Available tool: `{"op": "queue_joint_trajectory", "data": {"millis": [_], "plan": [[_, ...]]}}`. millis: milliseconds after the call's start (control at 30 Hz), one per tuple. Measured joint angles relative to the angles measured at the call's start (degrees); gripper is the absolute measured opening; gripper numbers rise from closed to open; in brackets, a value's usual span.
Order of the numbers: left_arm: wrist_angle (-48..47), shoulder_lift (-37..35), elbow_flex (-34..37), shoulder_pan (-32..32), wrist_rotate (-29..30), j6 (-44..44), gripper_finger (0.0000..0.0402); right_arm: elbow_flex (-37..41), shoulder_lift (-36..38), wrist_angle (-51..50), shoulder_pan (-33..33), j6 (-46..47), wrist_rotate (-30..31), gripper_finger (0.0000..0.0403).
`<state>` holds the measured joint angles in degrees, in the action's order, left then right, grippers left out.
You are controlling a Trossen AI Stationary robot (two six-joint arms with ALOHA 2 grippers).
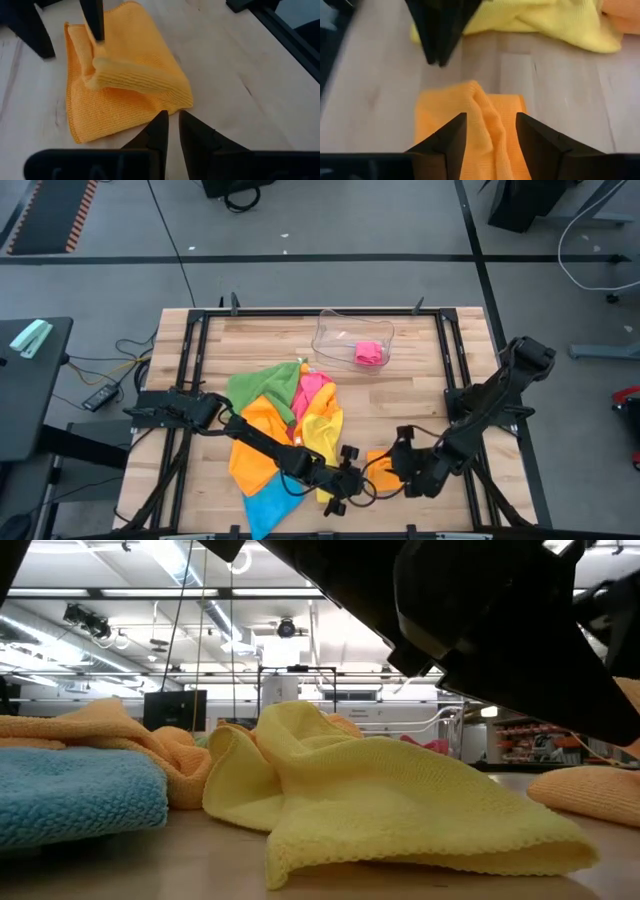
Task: Fold microfiber towels
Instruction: Fold the right orange microfiber cloth
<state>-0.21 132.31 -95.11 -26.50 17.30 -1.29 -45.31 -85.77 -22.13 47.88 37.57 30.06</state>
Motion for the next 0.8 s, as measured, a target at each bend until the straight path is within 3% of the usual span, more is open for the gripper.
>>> {"op": "queue_joint_trajectory", "data": {"millis": [300,433,567,800], "plan": [[-0.1,0.02,0.0,0.02,0.0,0.03,0.0054,0.01,-7.35,5.32,0.11,-2.34,-0.08,0.0119],[-0.05,0.02,0.0,-0.02,0.0,0.17,0.0051,0.01,-7.06,6.32,-1.14,-3.74,-0.39,0.0068],[0.17,0.02,0.0,0.02,0.02,0.16,0.0053,0.04,-5.8,5.74,-3.1,-3.64,-4.53,0.0012],[0.4,0.02,0.02,0.02,0.0,0.09,0.0052,0.05,-0.84,3.25,-6.74,-2.56,-5.97,0.0007]]}}
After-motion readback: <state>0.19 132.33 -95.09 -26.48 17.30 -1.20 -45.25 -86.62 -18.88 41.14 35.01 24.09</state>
